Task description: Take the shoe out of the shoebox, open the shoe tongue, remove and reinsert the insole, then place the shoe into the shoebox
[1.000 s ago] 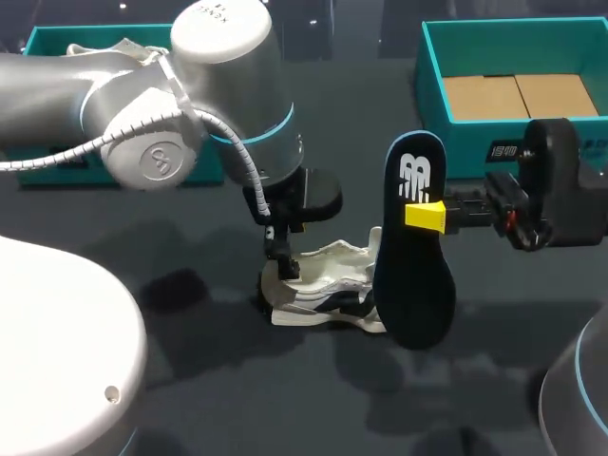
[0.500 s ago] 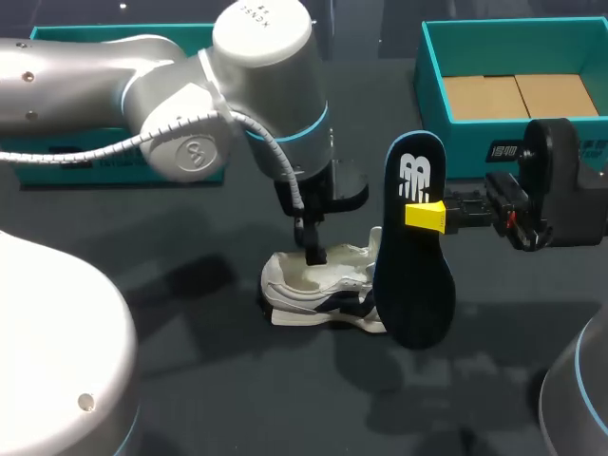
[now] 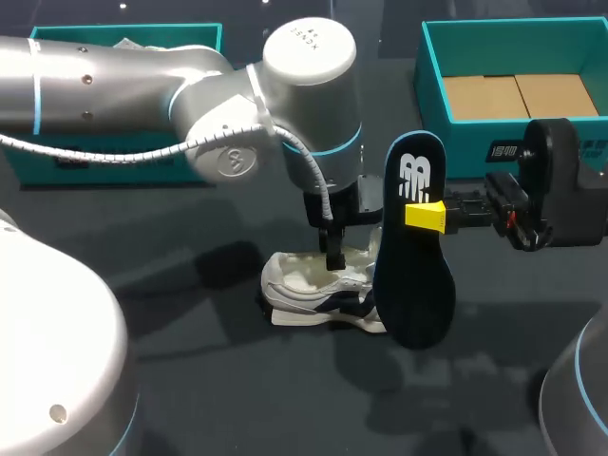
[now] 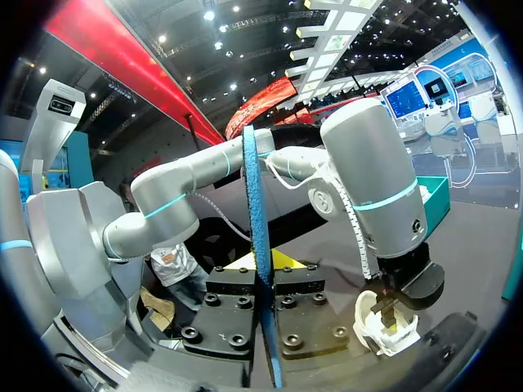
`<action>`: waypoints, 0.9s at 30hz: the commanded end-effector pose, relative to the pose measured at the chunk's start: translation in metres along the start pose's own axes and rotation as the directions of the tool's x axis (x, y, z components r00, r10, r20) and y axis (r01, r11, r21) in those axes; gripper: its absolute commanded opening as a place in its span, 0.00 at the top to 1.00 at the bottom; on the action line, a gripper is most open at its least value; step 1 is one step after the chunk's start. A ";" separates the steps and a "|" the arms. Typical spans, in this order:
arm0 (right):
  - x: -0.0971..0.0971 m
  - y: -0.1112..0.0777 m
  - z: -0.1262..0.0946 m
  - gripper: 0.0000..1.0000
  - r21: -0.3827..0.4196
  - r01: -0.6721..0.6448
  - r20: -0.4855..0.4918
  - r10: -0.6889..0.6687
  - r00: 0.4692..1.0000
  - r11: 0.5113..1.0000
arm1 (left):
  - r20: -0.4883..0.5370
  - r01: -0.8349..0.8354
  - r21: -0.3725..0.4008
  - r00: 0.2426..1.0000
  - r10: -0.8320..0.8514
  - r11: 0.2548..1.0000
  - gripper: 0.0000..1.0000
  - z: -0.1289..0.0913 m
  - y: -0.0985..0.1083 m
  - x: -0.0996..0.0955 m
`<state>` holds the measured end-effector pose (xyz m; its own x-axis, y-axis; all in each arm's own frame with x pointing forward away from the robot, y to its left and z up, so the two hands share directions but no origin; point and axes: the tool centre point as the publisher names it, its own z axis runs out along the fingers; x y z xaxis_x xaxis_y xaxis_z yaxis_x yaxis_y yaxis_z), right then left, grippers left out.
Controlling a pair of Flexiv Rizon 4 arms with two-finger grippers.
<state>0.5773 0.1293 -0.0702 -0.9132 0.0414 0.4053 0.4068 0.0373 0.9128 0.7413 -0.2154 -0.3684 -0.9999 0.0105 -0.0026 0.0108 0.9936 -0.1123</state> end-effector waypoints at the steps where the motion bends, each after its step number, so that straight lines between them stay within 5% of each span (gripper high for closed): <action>1: 0.001 0.000 0.001 1.00 0.000 -0.001 0.004 0.001 1.000 1.000 | -0.002 0.001 -0.025 1.000 -0.001 1.000 0.49 0.011 -0.007 0.000; 5: 0.001 0.000 0.001 1.00 0.000 -0.001 0.004 0.001 1.000 1.000 | -0.010 0.000 -0.033 1.000 -0.001 0.999 0.56 0.014 -0.007 0.003; 8: 0.001 0.000 0.001 1.00 0.000 -0.001 0.004 0.001 1.000 1.000 | -0.022 -0.014 -0.032 1.000 0.013 0.999 1.00 0.014 -0.006 0.006; 27: 0.001 0.000 0.001 1.00 0.000 -0.001 0.004 0.001 1.000 1.000 | -0.156 -0.197 0.017 0.968 0.197 0.980 1.00 -0.007 0.005 0.010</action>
<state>0.5774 0.1292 -0.0702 -0.9132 0.0414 0.4054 0.4068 0.0372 0.9127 0.7288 -0.2143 -0.3649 -0.9666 0.2225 0.1271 0.2076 0.9708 -0.1203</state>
